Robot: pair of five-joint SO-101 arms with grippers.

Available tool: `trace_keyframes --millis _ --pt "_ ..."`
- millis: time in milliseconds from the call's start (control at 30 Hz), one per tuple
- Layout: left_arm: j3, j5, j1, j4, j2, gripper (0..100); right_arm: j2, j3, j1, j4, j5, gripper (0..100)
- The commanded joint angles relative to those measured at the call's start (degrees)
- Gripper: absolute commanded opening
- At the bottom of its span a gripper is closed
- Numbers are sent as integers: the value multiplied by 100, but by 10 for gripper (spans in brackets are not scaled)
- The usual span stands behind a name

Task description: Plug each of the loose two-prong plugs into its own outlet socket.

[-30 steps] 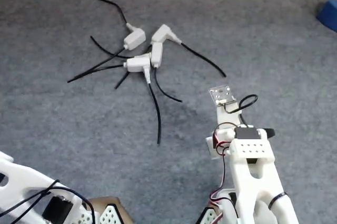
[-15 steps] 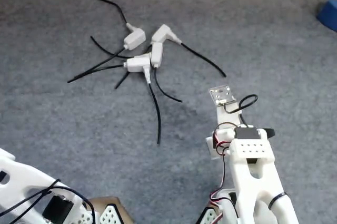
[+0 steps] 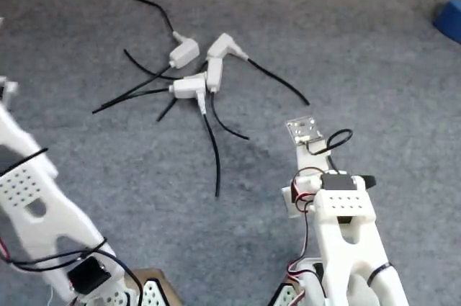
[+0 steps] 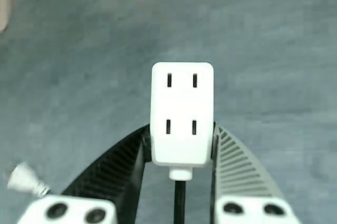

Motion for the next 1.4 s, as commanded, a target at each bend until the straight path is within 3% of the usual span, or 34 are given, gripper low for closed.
trace_keyframes --millis 0,233,533,833,1067,1233,1367 --pt "1182 35 725 88 -884 28 -127 -22 -48 -57 53 605" --pt "4251 62 2352 70 -2536 28 -127 -22 -48 -57 62 605" --pt "8013 404 4453 -97 -5578 29 -127 -22 -40 -4 62 605" --pt "11996 0 5525 -2040 -7240 29 -127 -48 -40 110 62 605" --pt "12699 -457 5877 -2321 -7635 29 -127 -48 -40 110 62 605" --pt "12936 -1125 5771 -2910 -7679 29 -101 -57 -40 92 62 605" --pt "12822 -1090 5877 -3490 -7688 29 -84 -57 -48 92 62 605"
